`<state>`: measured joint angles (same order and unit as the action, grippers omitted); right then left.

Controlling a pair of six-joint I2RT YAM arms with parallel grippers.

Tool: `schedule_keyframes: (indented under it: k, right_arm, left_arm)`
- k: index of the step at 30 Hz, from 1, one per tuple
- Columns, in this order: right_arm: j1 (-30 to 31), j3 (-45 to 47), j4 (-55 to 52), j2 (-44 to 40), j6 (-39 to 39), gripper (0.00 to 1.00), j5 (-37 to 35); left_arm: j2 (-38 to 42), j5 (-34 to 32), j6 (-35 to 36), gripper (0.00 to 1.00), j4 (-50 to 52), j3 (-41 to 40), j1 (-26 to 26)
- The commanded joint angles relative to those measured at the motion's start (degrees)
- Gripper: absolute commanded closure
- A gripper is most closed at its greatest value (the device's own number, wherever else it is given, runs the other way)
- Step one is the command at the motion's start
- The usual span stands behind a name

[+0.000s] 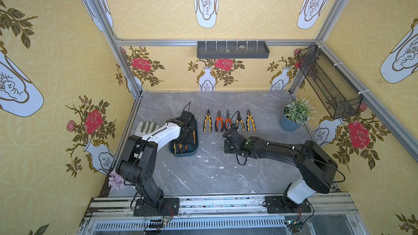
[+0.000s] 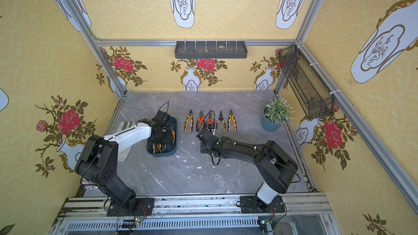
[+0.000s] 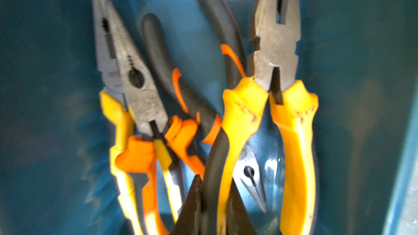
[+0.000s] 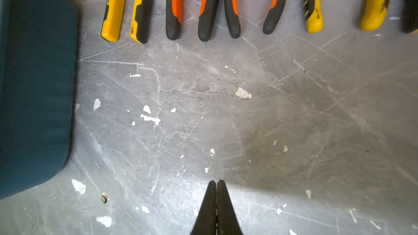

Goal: Take the pliers out of the storage box
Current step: Pick up the pliers from the storage box.

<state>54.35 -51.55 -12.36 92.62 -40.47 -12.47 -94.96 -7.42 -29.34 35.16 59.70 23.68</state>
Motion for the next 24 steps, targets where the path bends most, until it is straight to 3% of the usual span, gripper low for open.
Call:
schedule_keyframes:
  k: [1,9,14,17,20,24]
  right_arm:
    - [0.01,-0.22,-0.85,0.24,0.2,0.93,-0.19]
    - [0.23,-1.52,-2.26,1.57,-0.03,0.93,-0.95]
    - [0.8,-3.19,-4.88,0.74,-0.15,0.84,-2.46]
    - [2.42,-5.62,-10.26,-2.42,-2.17,0.72,-6.13]
    - [5.32,-9.52,-15.0,-7.04,-3.64,0.54,-9.33]
    - [7.71,-15.66,-16.7,-9.86,-4.37,0.44,-7.5]
  left_arm:
    - [3.76,-4.51,-0.03,1.0,0.88,-1.39,0.0]
    - [22.71,-8.97,1.53,1.0,-4.04,-10.66,5.03]
    - [32.74,-12.14,2.22,1.0,-6.81,-16.02,9.84]
    - [39.78,-14.41,2.35,1.0,-9.58,-19.37,14.65]
    - [45.45,-16.64,2.58,1.0,-11.69,-22.32,18.69]
    - [48.4,-18.33,3.1,1.0,-13.32,-24.43,21.75]
